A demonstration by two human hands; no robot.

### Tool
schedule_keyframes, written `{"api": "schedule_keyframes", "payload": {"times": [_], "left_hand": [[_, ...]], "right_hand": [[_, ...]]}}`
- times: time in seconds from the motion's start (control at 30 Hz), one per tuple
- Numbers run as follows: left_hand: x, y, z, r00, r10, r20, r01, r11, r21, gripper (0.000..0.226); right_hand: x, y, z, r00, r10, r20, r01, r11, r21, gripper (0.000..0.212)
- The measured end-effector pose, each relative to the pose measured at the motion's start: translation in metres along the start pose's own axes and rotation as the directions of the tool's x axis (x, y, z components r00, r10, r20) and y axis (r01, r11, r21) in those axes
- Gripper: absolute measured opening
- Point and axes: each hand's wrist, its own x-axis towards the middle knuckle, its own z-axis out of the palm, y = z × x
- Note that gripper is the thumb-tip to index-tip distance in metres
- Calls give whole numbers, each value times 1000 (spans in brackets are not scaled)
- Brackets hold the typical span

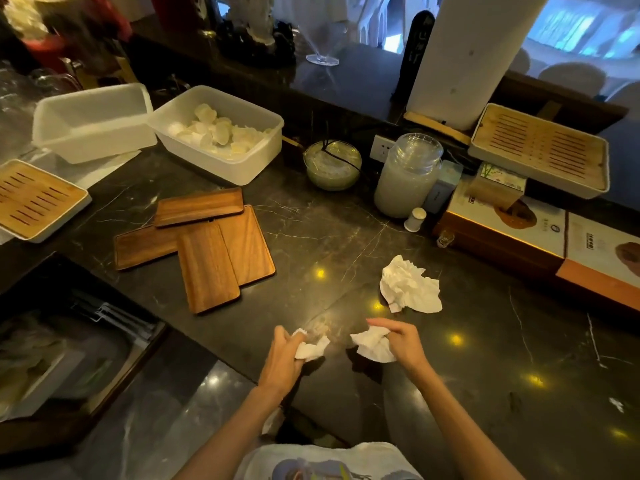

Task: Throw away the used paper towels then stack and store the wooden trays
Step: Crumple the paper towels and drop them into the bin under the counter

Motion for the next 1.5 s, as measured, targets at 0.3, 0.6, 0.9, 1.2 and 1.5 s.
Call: {"api": "schedule_keyframes", "payload": {"times": [0.3,0.6,0.9,1.2,1.5], "left_hand": [[13,-28,-26,992,90,87,-59,948,-311,16],[8,-26,-35,945,50,324,148,817,-557,40],[-55,-17,-37,946,-12,324,239,701,-672,44],[-176,-32,-25,923,52,381,173,829,-532,35],[-239,-71,16,777,58,627,198,923,-331,39]], "right_hand": [[-48,-4,38,940,325,106,-297,624,723,37],[-127,28,88,914,380,-145,-107,569,815,49],[-219,56,99,817,511,-267,126,294,947,31],[-330,118,136,888,438,-140,160,-10,987,28],[-439,173,187,638,736,-227,184,141,973,20]]}}
